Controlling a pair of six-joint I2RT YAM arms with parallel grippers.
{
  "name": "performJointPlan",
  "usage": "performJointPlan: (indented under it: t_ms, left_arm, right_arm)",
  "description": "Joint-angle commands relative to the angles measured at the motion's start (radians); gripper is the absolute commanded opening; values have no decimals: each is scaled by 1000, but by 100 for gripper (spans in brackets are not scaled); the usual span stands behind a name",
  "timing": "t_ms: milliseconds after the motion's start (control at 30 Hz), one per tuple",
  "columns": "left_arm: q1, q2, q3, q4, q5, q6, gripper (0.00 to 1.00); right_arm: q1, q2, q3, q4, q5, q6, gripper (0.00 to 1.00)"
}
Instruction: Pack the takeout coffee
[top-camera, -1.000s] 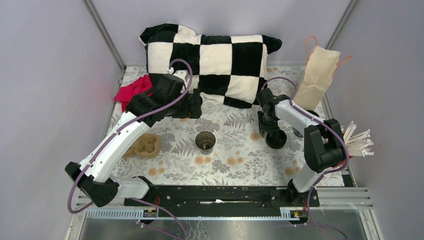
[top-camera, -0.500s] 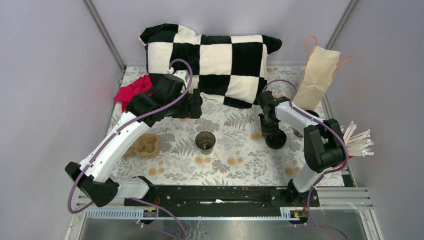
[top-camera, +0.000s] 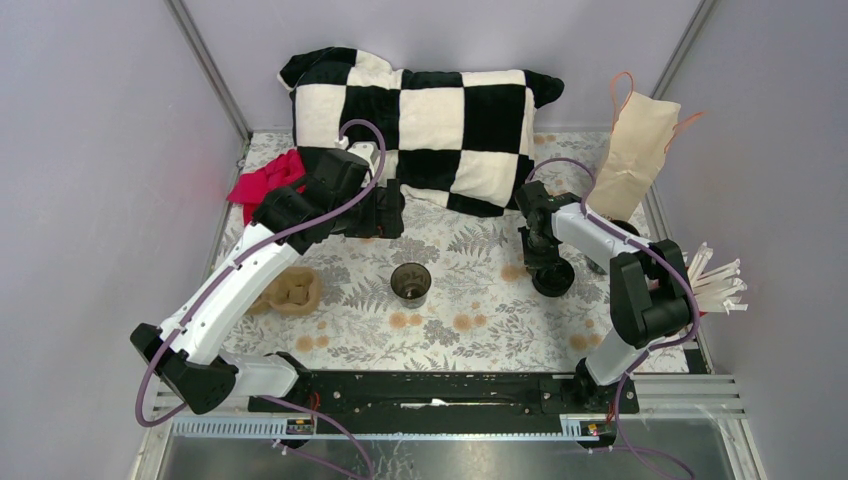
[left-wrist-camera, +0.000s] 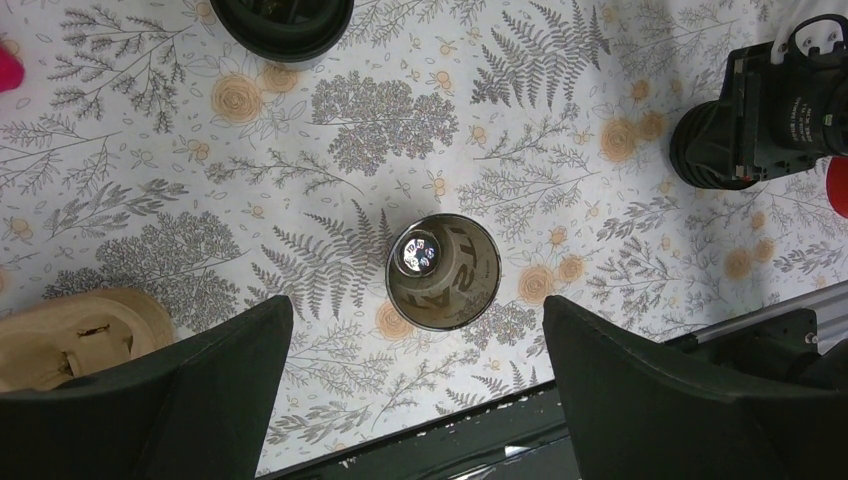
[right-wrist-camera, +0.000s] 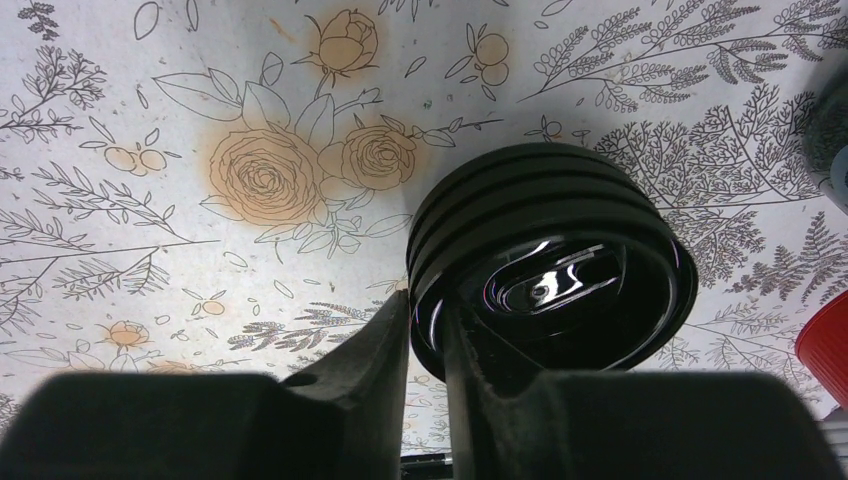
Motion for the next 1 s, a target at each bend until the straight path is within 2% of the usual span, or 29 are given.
performJointPlan:
  t_ms: [0,267,567,967]
  left_arm:
    - [5,-16,-1,7,14,-10,99]
    - [5,-23,-7,7,13,-8,99]
    - [5,-19,-3,7,16,-8,99]
    - [5,-8,-14,7,27,-6,99]
  right_arm:
    - [-6,-31,26,-18,13,-7,30]
    - [-7,-20,12,-1,3,-6,30]
    - [-9,-24,18,-10,3,-13,11]
    - [-9,-105,61,-86,-16,-4,7]
